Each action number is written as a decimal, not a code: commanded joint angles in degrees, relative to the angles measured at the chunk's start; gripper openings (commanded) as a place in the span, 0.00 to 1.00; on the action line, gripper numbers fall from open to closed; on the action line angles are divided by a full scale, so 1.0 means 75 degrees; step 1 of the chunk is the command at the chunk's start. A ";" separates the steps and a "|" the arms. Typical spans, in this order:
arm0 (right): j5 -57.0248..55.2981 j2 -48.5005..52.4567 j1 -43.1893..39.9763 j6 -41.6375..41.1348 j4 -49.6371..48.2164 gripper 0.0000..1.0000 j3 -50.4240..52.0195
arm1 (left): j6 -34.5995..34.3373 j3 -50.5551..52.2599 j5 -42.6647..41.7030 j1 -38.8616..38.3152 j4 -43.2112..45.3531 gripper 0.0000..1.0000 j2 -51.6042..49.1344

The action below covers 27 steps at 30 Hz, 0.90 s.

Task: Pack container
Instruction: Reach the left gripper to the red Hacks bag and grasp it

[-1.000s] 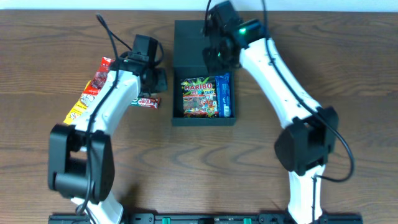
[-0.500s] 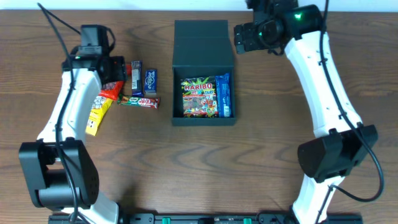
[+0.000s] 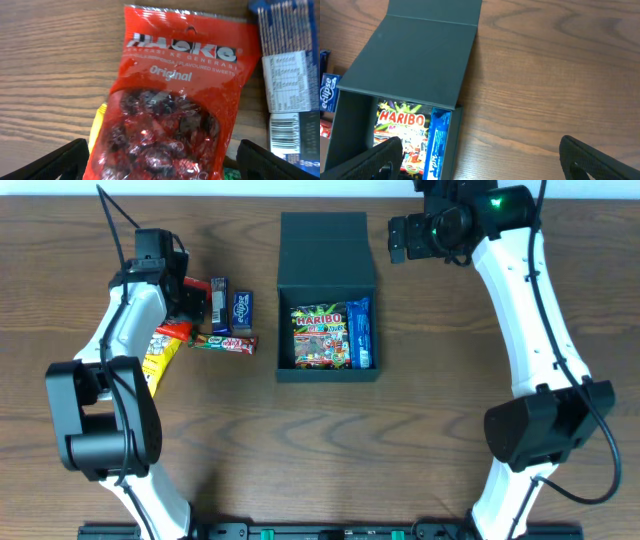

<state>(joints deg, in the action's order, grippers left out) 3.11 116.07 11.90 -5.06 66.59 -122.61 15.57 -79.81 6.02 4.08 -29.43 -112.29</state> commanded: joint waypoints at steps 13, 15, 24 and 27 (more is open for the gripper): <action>0.0044 -0.0096 -0.0035 0.0291 0.0000 0.99 -0.0082 | 0.0332 -0.0079 -0.0204 0.0026 0.0172 0.70 -0.0743; 0.0044 -0.0096 -0.0035 0.0291 -0.0017 0.99 -0.0082 | 0.0332 -0.0079 -0.0195 0.0026 0.0172 0.56 -0.0743; 0.0044 -0.0096 -0.0035 0.0291 -0.0026 0.99 -0.0082 | 0.0256 -0.0198 0.0635 -0.0003 0.0134 0.20 -0.0726; 0.0044 -0.0096 -0.0035 0.0289 -0.0032 0.99 -0.0082 | -0.0131 -0.0513 0.0892 -0.0047 0.0087 0.17 -0.0653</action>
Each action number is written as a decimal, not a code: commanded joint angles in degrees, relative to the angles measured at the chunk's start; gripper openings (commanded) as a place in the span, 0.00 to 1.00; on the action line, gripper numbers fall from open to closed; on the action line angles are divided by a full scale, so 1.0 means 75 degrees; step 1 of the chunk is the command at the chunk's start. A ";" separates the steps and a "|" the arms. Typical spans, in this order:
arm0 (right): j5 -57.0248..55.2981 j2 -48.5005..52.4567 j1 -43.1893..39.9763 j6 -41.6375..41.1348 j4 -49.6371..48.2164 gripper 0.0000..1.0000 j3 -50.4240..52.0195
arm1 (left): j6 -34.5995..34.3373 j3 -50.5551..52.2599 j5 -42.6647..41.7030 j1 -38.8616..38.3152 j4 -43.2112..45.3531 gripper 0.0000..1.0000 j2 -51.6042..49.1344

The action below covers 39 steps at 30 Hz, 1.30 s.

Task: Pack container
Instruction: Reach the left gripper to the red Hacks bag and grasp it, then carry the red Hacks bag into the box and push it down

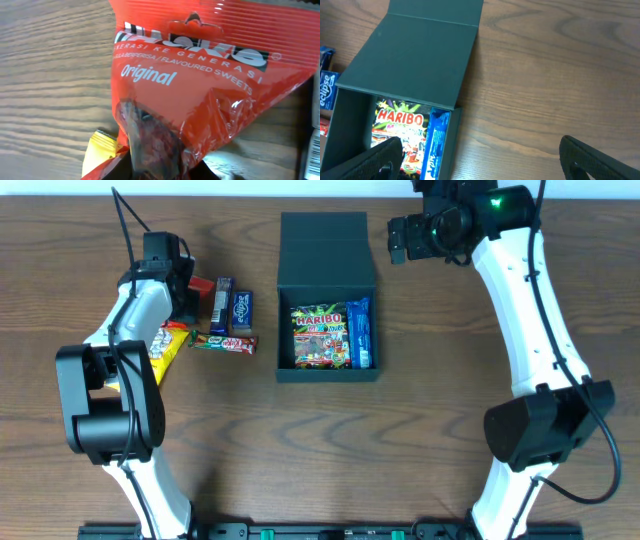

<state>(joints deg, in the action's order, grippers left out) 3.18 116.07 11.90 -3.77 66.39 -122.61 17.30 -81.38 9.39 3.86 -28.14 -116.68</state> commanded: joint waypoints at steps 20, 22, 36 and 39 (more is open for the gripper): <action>0.0653 -0.0178 -0.1276 -0.0353 0.0017 0.99 -0.0082 | -0.2719 -0.2821 0.0338 -0.1920 -0.2509 0.17 0.0519; 0.1055 -0.0178 -0.1591 -0.0399 0.0041 0.99 -0.0082 | -0.3214 -0.2821 0.0306 -0.2366 -0.2789 0.16 0.0519; 0.1381 -0.0178 -0.2448 -0.0227 0.0670 1.00 -0.0082 | -0.6709 -0.2815 0.1259 -0.5132 -0.3660 0.08 0.0516; 0.1378 -0.0178 -0.2448 -0.0224 0.0790 0.99 -0.0082 | -0.7711 -0.2812 0.1486 -0.5251 -0.3963 0.08 0.0516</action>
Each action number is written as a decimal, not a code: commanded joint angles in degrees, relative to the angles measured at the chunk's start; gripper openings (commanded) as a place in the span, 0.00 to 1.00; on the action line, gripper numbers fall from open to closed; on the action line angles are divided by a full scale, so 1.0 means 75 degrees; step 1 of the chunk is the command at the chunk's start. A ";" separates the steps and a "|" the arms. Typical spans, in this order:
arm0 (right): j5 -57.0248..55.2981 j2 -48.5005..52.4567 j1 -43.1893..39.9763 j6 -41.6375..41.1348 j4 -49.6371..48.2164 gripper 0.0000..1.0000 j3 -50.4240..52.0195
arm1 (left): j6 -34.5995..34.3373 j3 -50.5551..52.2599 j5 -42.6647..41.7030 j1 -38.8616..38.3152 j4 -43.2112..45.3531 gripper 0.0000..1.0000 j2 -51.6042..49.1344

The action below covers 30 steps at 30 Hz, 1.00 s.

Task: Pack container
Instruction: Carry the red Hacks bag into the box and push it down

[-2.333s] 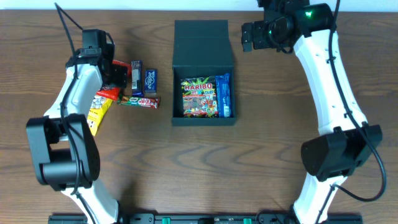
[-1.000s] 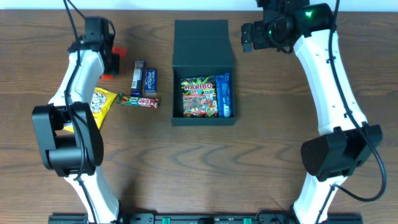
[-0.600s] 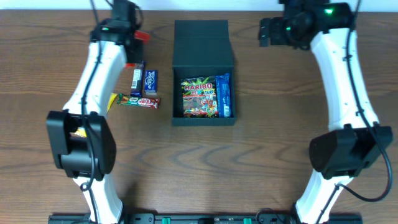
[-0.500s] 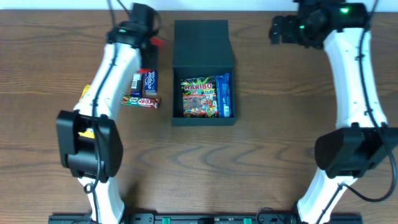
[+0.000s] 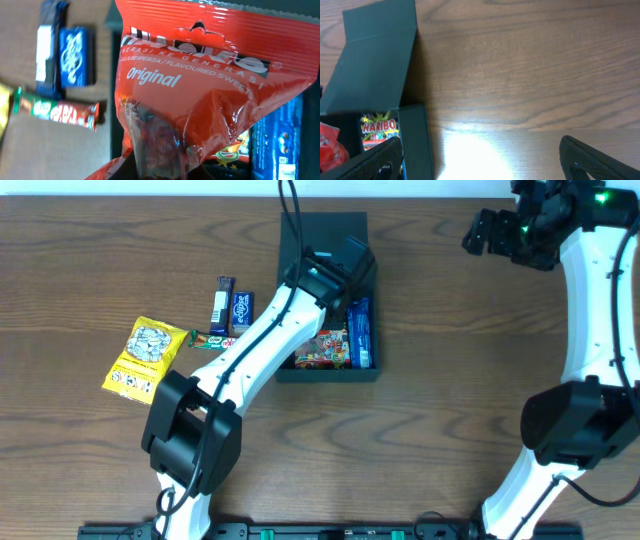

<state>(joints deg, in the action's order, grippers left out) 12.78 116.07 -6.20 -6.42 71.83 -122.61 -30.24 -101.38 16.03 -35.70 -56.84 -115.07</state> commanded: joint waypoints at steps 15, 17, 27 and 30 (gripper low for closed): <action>0.0102 -0.0178 -0.0035 0.0184 0.0230 0.99 -0.0082 | -0.2305 0.0309 0.0443 0.0003 -0.0239 0.06 0.0259; 0.0105 -0.0178 -0.0035 0.0181 0.0256 0.99 -0.0082 | -0.2095 0.0425 0.0364 0.0000 -0.0175 0.06 0.0256; 0.0105 -0.0178 -0.0020 0.0178 0.0318 0.99 -0.0082 | -0.1390 0.0892 0.0055 -0.0050 0.0245 0.15 0.0256; 0.0105 -0.0178 -0.0020 0.0178 0.0326 0.99 -0.0082 | -0.1390 0.0903 0.0055 -0.0047 0.0309 0.54 0.0256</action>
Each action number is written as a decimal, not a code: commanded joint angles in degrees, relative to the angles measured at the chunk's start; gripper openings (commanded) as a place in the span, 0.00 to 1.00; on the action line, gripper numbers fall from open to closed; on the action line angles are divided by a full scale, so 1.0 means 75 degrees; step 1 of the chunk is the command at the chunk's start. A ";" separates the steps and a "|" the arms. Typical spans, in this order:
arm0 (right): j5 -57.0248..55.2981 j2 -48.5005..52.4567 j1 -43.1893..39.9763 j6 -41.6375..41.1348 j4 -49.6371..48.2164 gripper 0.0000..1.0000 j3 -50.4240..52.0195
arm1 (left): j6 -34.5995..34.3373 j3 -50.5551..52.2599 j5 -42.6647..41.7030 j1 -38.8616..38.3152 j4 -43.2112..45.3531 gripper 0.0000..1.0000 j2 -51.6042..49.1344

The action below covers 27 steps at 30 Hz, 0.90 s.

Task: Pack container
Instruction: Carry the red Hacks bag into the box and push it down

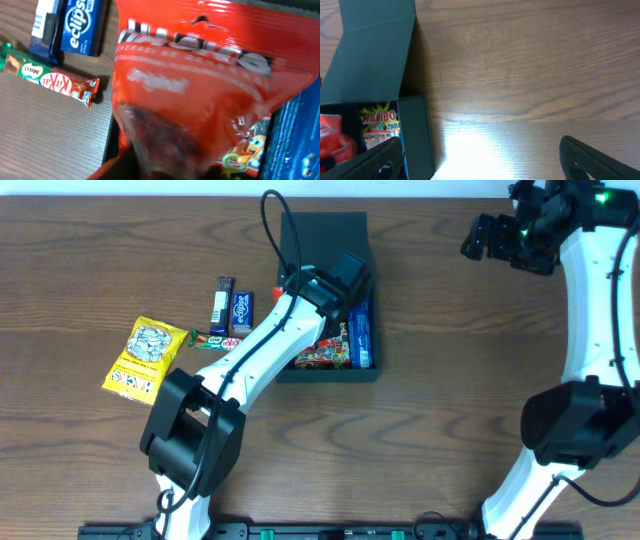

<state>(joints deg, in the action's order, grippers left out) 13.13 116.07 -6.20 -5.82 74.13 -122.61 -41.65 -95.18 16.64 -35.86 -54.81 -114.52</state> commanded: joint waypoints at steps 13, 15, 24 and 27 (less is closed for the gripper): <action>0.0061 -0.0178 -0.0012 0.0087 0.0044 0.99 -0.0082 | 0.1399 -0.0187 -0.0003 -0.0023 0.0332 0.75 0.0245; 0.0061 -0.0178 -0.0012 0.0067 0.0035 0.98 -0.0082 | 0.1524 -0.0201 0.0041 -0.0020 0.0557 0.67 0.0245; 0.0058 -0.0175 -0.0012 0.0070 0.0032 0.99 -0.0082 | 0.1641 -0.0023 0.0029 0.0149 0.1408 0.06 0.0000; 0.0058 -0.0175 -0.0012 0.0070 0.0032 0.99 -0.0082 | 0.1641 -0.0015 0.0032 0.0187 0.1489 0.06 -0.0251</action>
<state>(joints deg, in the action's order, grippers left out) 13.15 116.07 -6.20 -5.82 74.32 -122.61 -29.93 -95.18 16.05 -34.94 -44.01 -114.63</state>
